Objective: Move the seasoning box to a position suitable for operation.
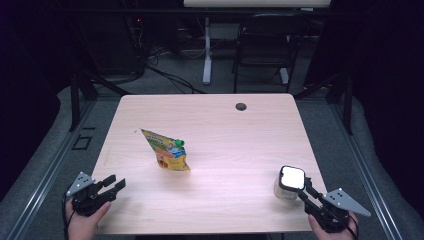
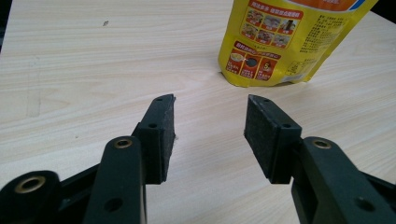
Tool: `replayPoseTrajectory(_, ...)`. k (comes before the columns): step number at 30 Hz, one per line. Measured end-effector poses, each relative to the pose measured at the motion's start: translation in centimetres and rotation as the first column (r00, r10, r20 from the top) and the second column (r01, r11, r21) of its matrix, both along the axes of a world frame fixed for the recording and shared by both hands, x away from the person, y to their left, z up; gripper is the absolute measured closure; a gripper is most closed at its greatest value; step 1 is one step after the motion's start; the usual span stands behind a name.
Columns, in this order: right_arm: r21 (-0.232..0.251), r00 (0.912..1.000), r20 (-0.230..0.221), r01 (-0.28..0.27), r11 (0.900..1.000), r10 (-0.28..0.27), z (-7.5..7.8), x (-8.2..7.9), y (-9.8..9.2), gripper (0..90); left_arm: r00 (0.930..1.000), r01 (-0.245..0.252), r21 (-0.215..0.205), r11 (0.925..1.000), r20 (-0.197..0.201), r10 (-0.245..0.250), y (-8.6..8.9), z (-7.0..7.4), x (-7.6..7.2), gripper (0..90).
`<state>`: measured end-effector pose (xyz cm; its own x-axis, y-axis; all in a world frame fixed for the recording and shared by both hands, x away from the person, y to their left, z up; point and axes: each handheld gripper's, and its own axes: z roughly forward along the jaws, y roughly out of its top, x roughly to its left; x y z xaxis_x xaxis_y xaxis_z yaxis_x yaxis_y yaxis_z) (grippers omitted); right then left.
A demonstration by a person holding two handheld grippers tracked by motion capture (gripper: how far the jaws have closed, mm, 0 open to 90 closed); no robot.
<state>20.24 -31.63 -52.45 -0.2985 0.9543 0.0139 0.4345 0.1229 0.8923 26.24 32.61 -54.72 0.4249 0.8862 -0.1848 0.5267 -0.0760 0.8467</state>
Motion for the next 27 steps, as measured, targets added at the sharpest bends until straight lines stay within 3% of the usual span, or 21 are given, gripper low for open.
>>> replayPoseTrajectory(4,-0.014,0.9999,-0.015,0.009,1.000,-0.009,-0.1,-0.1,0.0,68.4,0.9999,-0.012,-0.003,0.9999,0.005,0.012,0.2,0.2,-0.4,56.1)
replayPoseTrajectory(5,-0.051,0.9997,-0.020,0.012,0.999,-0.013,0.1,-0.4,-0.2,69.4,0.9997,-0.019,0.002,0.9998,0.012,0.019,0.2,0.4,-0.5,56.1)
replayPoseTrajectory(7,-0.063,0.9996,-0.007,0.026,0.998,-0.027,0.2,-0.5,-0.5,69.3,0.9996,-0.025,0.003,0.9997,0.016,0.025,0.2,0.4,-0.5,56.1)
replayPoseTrajectory(12,-0.054,0.9968,-0.019,0.076,0.996,-0.077,0.3,-0.4,-1.7,69.9,0.9995,-0.032,-0.003,0.9995,0.007,0.032,0.2,0.3,-0.4,56.2)
replayPoseTrajectory(13,-0.052,0.9944,-0.028,0.100,0.994,-0.102,0.2,-0.5,-2.2,71.8,0.9997,-0.024,0.007,0.9997,0.003,0.024,0.1,0.3,-0.4,56.6)
replayPoseTrajectory(20,-0.065,0.9904,-0.077,0.110,0.992,-0.115,-0.3,-0.2,-2.7,74.9,0.9999,-0.007,0.002,1.0000,0.012,0.007,-0.1,0.4,-0.2,56.7)
replayPoseTrajectory(23,-0.088,0.9880,-0.107,0.102,0.991,-0.111,-0.9,0.4,-2.7,74.4,0.9999,0.004,0.008,1.0000,0.012,-0.004,-0.3,0.3,-0.1,57.1)
replayPoseTrajectory(27,-0.074,0.9840,-0.137,0.104,0.992,-0.114,-2.0,1.6,-2.8,72.2,0.9998,0.017,0.025,0.9995,0.008,-0.017,-0.5,0.4,-0.5,57.2)
